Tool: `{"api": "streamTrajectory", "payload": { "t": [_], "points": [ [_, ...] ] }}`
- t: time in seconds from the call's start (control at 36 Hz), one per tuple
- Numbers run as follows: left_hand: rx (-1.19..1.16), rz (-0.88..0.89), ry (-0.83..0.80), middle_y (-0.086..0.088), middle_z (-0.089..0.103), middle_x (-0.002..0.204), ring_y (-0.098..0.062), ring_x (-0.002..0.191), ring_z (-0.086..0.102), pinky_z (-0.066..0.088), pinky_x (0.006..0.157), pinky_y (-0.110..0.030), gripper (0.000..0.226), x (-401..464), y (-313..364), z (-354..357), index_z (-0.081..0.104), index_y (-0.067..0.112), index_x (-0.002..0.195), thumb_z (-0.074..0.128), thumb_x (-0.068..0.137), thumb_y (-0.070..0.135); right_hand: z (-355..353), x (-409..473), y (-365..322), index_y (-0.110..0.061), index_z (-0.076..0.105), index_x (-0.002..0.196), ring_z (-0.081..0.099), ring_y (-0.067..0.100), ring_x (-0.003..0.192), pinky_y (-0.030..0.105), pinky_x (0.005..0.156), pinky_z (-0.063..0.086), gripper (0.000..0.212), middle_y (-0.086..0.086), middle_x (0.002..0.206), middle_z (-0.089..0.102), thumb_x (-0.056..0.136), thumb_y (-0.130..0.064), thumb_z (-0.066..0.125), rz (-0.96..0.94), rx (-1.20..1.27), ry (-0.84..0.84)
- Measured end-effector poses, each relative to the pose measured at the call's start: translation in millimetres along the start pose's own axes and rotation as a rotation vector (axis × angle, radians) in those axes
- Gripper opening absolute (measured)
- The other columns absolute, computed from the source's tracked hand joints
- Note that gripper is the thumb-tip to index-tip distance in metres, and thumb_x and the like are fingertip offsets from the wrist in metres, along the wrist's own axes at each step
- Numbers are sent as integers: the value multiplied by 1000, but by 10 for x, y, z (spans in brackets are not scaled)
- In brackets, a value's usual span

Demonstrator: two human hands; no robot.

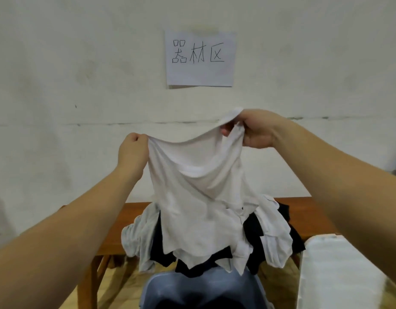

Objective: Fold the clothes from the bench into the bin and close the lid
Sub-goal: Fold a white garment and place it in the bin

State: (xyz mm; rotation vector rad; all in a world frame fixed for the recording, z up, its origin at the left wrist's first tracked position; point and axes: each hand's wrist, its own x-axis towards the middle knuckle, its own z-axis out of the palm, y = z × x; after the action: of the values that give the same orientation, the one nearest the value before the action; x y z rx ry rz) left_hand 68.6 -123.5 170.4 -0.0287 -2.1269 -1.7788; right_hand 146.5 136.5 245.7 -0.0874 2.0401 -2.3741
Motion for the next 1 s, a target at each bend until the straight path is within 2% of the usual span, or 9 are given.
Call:
{"api": "streamTrajectory", "payload": {
  "t": [0.19, 0.31, 0.42, 0.5, 0.61, 0.69, 0.78, 0.86, 1.0],
  "points": [
    [120, 319, -20, -1, 58, 104, -16, 88, 56, 47, 73, -28, 14, -247, 187, 4, 55, 19, 105, 53, 91, 22, 463, 223, -198, -2, 67, 84, 72, 21, 75, 28, 74, 59, 14, 10, 83, 73, 92, 4, 57, -171, 135, 70],
    [40, 448, -223, 12, 61, 86, 0, 73, 54, 41, 63, -12, 10, -738, 344, 137, 59, 24, 92, 56, 96, 32, 668, 292, -90, 2, 64, 76, 67, 23, 72, 30, 76, 59, 16, 13, 74, 68, 89, 7, 56, -190, 152, 125],
    [113, 327, -395, 20, 59, 108, 4, 90, 58, 43, 69, -17, 39, -897, 339, 256, 49, 32, 118, 61, 89, 55, 830, 293, -1, 4, 59, 72, 64, 20, 62, 28, 69, 60, 20, 11, 65, 63, 91, 8, 55, -236, 241, 111],
    [158, 236, -361, 12, 52, 122, -5, 101, 57, 42, 73, -20, 55, -893, 275, 308, 43, 25, 129, 64, 87, 55, 902, 254, 5, 3, 57, 73, 59, 22, 65, 34, 80, 57, 19, 12, 67, 57, 91, 9, 56, -264, 273, 69],
    [187, 435, -148, 9, 53, 88, -5, 76, 51, 41, 67, -23, 25, -1119, 117, 327, 49, 23, 88, 61, 91, 45, 905, 215, -82, -1, 51, 79, 60, 31, 69, 43, 99, 50, 11, 13, 64, 58, 87, 7, 52, -277, 397, 82],
    [274, 290, -390, 7, 48, 60, -8, 59, 47, 39, 60, -29, 52, -1376, -53, 435, 48, 15, 69, 51, 91, 62, 912, 240, -109, -5, 47, 73, 57, 30, 73, 40, 92, 55, 11, 12, 87, 47, 75, 5, 45, -315, 381, 69],
    [382, 82, -573, 11, 63, 79, -8, 82, 59, 42, 66, -28, 60, -1449, -240, 600, 60, 21, 84, 50, 79, 80, 957, 262, -113, -7, 46, 74, 50, 23, 68, 31, 68, 47, 17, 8, 81, 46, 73, 8, 37, -349, 182, 78],
    [272, 43, -519, 10, 69, 84, -6, 82, 63, 51, 75, -27, 39, -1409, -295, 683, 66, 26, 92, 62, 83, 64, 983, 285, -115, -8, 56, 81, 43, 16, 65, 25, 62, 32, 38, 2, 70, 49, 73, 14, 26, -407, -15, 105],
    [276, 17, -404, -5, 66, 83, -22, 77, 61, 51, 75, -37, 31, -1181, -258, 603, 71, 9, 93, 47, 96, 28, 831, 392, -89, -14, 61, 123, 60, 13, 91, 17, 70, 45, 63, -1, 110, 66, 75, 13, 29, -504, -169, 174]
  ]
}}
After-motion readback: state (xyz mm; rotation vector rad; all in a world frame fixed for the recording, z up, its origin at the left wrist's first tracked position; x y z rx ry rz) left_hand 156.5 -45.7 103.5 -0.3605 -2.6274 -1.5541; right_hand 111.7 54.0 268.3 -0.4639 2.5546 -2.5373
